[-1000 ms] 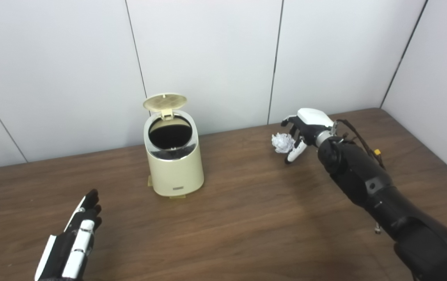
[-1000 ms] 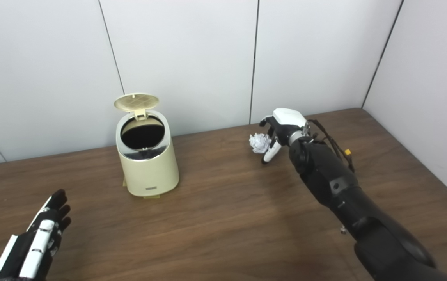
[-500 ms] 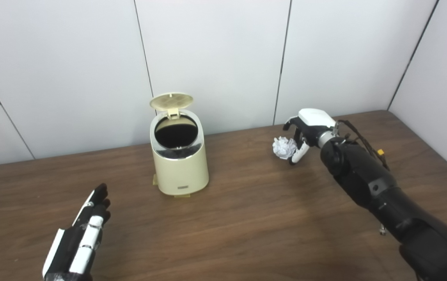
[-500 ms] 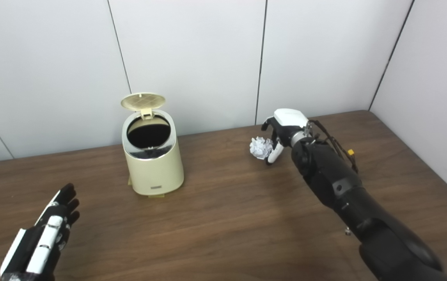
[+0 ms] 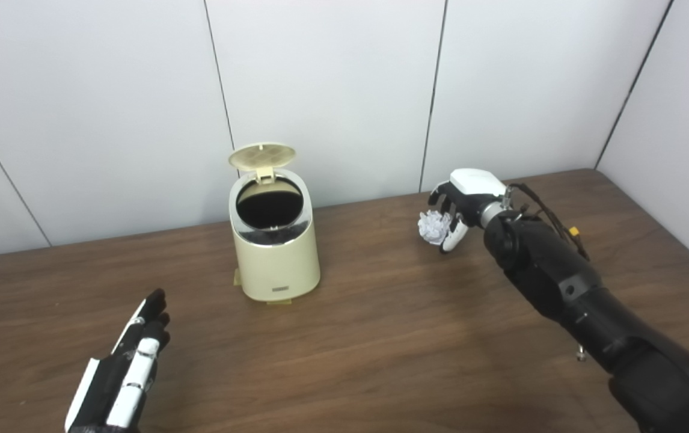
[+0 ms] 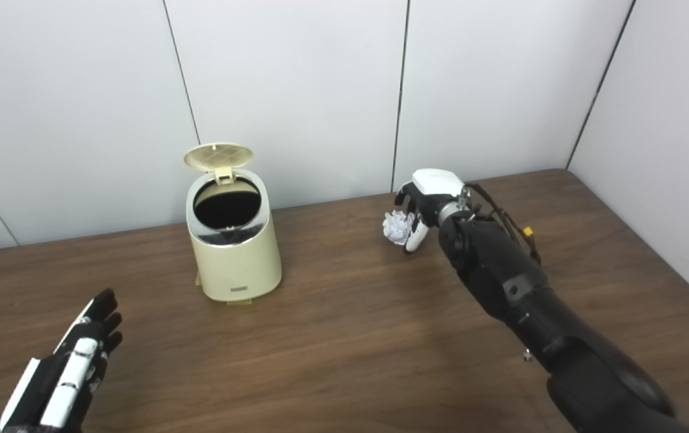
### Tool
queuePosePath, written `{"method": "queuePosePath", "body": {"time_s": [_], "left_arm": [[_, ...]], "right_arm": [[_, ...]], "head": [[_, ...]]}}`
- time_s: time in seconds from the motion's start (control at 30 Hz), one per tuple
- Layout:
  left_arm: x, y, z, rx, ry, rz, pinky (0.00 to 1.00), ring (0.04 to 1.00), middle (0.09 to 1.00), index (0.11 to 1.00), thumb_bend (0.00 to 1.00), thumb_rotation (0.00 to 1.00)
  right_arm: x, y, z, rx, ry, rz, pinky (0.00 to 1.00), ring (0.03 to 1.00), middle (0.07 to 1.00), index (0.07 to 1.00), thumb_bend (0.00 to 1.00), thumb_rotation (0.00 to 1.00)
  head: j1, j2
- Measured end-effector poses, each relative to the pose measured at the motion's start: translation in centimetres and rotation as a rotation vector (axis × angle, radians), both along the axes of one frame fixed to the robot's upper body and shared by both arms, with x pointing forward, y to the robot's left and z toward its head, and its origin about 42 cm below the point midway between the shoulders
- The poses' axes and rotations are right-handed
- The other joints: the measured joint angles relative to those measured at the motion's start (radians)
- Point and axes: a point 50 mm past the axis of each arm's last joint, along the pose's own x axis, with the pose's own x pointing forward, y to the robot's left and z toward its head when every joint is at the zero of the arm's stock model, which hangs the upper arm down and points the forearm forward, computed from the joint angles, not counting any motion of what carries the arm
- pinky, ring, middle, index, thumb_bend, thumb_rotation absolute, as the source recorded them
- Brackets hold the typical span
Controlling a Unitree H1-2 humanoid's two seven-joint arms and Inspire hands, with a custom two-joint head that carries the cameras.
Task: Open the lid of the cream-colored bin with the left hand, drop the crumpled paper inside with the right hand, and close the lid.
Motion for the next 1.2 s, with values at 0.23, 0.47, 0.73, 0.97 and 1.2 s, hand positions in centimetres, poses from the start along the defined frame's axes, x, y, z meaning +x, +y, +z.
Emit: {"method": "queuePosePath", "body": {"time_s": [0.23, 0.47, 0.73, 0.97, 1.2], "left_arm": [[0.1, 0.2, -0.1, 0.000, 0.003, 0.007, 1.00, 1.000, 1.000, 1.000, 0.50, 0.74], [0.3, 0.4, -0.5, 0.001, 0.018, 0.014, 1.00, 1.000, 1.000, 1.000, 0.52, 0.73], [0.3, 0.2, -0.5, -0.005, 0.016, 0.011, 1.00, 1.000, 1.000, 1.000, 0.51, 0.72], [0.1, 0.1, 0.2, -0.003, -0.007, 0.010, 1.00, 1.000, 1.000, 1.000, 0.51, 0.72], [0.0, 0.1, 0.3, -0.002, -0.006, 0.014, 1.00, 1.000, 1.000, 1.000, 0.50, 0.72]], "right_arm": [[-0.1, 0.4, 0.1, -0.004, 0.007, 0.004, 0.21, 0.330, 0.428, 0.738, 0.97, 0.09], [-0.3, 0.9, 0.2, 0.014, 0.026, -0.003, 0.24, 0.367, 0.445, 0.735, 0.95, 0.07], [-0.2, 1.1, 0.0, 0.019, 0.011, -0.002, 0.38, 0.513, 0.578, 0.703, 0.92, 0.05], [-0.5, 1.1, -0.3, 0.028, -0.002, 0.014, 0.47, 0.610, 0.673, 0.695, 0.91, 0.05], [-1.0, 1.1, -0.6, 0.047, -0.006, 0.023, 0.58, 0.643, 0.715, 0.708, 0.88, 0.00]], "head": [[-0.005, 0.000], [-0.015, -0.012], [-0.002, -0.028], [0.015, -0.023], [0.041, -0.020]]}}
